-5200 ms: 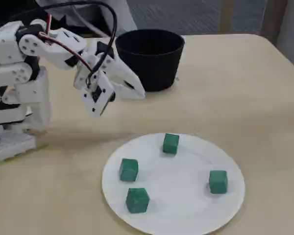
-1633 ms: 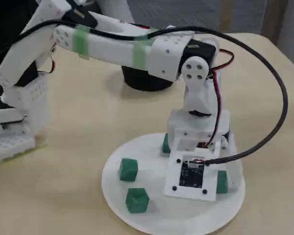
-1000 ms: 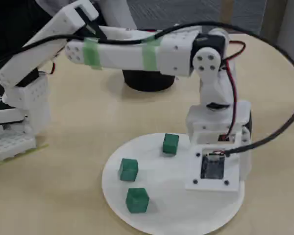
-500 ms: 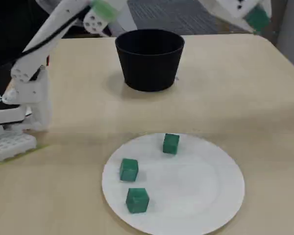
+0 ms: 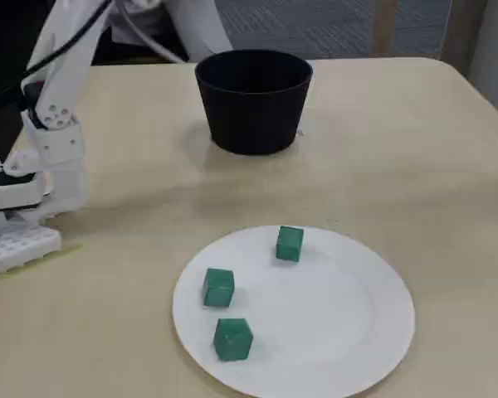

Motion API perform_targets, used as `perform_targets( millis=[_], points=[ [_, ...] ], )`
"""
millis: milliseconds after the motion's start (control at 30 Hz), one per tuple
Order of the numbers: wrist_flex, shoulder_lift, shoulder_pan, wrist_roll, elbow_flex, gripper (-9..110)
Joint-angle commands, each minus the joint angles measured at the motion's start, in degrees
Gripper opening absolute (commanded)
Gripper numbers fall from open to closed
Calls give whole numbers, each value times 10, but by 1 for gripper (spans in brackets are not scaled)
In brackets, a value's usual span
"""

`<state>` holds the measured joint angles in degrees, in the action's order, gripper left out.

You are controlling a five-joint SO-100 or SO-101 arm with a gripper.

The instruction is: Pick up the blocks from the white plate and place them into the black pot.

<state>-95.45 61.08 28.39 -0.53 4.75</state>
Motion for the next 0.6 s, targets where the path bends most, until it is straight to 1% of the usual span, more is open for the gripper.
perform_targets(
  millis=[0,200,300,567],
  points=[
    [0,117,24,-11,142,-2],
    [4,282,75,-18,425,-2],
    [21,294,97,-5,500,-2],
    [139,301,125,11,668,-2]
  ],
)
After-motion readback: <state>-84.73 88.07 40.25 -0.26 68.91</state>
